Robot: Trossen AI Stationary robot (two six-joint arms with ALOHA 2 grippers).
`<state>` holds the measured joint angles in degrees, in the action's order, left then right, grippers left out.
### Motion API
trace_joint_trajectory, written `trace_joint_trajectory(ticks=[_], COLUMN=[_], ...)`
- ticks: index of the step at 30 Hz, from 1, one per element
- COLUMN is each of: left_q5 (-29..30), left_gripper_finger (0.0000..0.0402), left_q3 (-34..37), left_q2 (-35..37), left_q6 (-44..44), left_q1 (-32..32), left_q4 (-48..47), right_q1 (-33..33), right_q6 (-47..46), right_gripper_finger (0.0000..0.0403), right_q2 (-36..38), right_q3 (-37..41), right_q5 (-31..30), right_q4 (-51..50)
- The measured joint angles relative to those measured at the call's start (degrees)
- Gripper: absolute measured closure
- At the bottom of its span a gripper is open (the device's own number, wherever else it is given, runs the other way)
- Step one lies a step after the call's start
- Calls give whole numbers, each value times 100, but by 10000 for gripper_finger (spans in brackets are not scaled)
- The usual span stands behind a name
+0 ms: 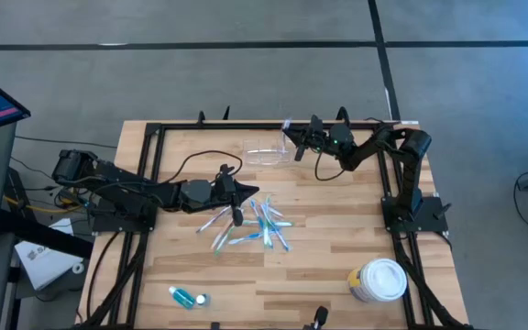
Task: Pick & Place toothbrushing station
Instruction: Put the violet toothbrush into the transparent organizer
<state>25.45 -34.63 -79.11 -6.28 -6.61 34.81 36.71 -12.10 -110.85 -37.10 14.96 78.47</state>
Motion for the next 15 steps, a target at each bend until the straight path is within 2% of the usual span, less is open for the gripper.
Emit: trace_joint_trajectory(ticks=[5,15], left_q5=[0,0], left_gripper_finger=[400,400], left_q3=[-1,2], left_q2=[0,0], left_q6=[0,0], left_q1=[0,0], left_q4=[2,-1], right_q1=[-31,-31], right_q6=[-2,-14], right_gripper_finger=[354,351], right_q2=[0,0], right_q3=[0,0], right_q5=[1,7], right_q4=[-169,-174])
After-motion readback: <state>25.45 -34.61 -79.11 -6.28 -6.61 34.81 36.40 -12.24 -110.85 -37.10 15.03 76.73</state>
